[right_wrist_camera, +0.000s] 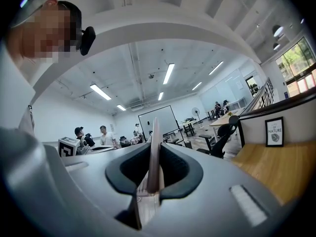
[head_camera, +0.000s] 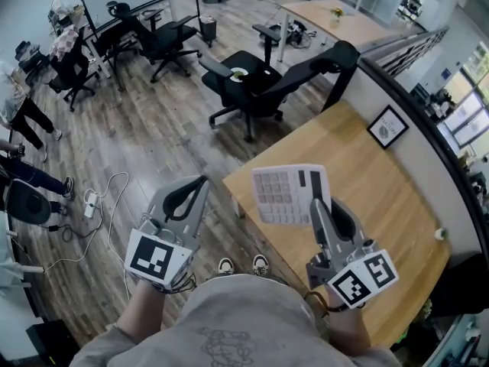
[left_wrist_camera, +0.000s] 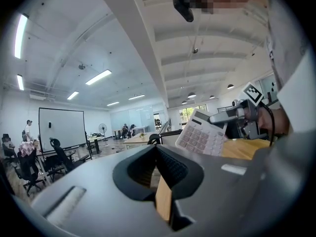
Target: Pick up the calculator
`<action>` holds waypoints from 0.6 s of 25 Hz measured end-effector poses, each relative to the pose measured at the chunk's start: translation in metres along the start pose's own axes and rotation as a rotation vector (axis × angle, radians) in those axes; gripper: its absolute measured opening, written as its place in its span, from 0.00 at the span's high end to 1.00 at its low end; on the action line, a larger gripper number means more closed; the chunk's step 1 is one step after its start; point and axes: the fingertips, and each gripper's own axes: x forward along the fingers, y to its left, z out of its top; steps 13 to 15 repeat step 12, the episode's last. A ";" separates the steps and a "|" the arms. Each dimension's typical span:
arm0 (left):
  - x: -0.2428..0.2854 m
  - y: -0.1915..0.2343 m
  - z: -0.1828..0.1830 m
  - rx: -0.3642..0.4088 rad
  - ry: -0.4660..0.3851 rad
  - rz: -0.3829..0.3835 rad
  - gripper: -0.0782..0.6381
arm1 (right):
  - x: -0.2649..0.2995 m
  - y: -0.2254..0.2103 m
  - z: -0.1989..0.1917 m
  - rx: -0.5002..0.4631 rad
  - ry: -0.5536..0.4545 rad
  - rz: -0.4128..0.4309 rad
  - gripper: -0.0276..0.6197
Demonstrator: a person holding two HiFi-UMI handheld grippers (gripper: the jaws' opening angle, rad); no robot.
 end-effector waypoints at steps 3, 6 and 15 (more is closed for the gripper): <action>-0.002 0.000 0.001 0.006 -0.003 -0.001 0.89 | 0.000 0.001 0.000 0.001 0.000 0.001 0.86; -0.002 -0.003 0.002 0.004 -0.009 -0.007 0.89 | -0.001 0.002 0.002 -0.003 -0.004 0.000 0.86; -0.007 0.000 0.002 0.008 -0.012 0.004 0.89 | 0.000 0.005 0.001 -0.008 -0.019 0.005 0.86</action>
